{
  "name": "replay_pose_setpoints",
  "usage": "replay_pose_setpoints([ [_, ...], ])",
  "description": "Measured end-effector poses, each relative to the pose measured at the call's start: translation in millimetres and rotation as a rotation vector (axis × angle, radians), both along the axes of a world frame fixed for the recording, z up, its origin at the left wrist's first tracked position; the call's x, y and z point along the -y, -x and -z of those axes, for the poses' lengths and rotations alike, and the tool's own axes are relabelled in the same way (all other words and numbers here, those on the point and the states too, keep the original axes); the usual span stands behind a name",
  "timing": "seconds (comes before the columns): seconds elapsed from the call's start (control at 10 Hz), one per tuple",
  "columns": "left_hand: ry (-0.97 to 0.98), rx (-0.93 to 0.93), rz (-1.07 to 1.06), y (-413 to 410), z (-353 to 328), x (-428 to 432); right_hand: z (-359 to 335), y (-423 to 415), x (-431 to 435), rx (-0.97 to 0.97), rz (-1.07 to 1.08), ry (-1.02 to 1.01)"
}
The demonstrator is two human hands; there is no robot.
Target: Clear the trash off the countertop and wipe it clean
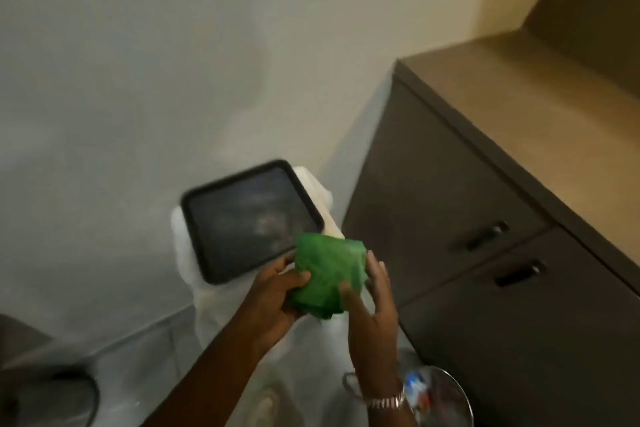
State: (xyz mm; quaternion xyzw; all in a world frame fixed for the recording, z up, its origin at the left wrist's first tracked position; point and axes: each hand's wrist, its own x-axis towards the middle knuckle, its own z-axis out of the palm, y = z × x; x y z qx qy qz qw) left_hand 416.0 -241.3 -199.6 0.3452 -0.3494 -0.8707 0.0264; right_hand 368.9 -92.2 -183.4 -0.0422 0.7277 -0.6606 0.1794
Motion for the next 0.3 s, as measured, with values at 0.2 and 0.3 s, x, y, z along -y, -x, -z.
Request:
replay_pose_setpoints([
  [0.2,0.539,0.250,-0.182,0,-27,94,-25,32,135,-0.047,-0.104,-0.134],
  [0.3,0.816,0.542,-0.044,15,-35,94,-21,39,135,0.051,-0.071,-0.178],
])
